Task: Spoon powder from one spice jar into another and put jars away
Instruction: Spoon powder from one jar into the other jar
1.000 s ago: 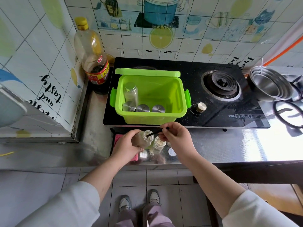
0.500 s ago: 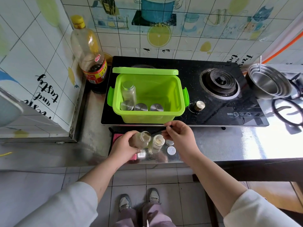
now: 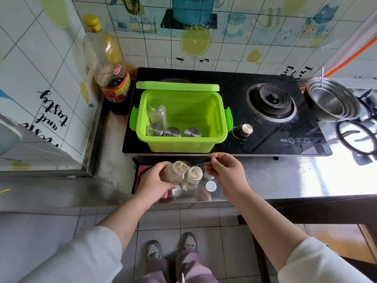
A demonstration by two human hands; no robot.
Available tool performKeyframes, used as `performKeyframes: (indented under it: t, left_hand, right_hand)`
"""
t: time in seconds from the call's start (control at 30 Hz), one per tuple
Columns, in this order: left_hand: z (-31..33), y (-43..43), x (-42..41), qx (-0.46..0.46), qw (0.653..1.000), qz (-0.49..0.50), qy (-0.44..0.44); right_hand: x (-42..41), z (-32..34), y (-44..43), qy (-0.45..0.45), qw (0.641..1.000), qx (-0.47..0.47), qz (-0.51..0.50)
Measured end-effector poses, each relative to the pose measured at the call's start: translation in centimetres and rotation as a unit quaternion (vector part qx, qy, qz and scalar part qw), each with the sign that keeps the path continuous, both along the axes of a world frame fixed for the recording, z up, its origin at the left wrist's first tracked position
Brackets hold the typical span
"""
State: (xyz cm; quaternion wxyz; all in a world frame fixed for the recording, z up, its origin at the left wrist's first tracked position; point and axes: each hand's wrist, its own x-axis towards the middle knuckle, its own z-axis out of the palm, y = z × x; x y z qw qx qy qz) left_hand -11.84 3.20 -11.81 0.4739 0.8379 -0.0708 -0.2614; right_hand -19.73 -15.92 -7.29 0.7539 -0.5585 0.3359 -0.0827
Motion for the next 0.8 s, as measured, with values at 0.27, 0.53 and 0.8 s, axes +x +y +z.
performKeyframes:
  t: [0.27,0.53,0.8]
  left_hand:
    - [-0.5,-0.4,-0.2,-0.026,0.999,0.017,0.019]
    - [-1.0,-0.9,-0.4,-0.018,0.999,0.023,0.026]
    - [-1.8,-0.4,-0.6,-0.003,0.999,0.029,0.046]
  right_hand:
    - [-0.6,-0.6,-0.9,0.000,0.998,0.044,-0.033]
    - [-1.6,-2.1,-2.5,0.018,0.995,0.061,-0.073]
    - [-2.3,-3.9,-3.3,0.066,0.995,0.011,-0.079]
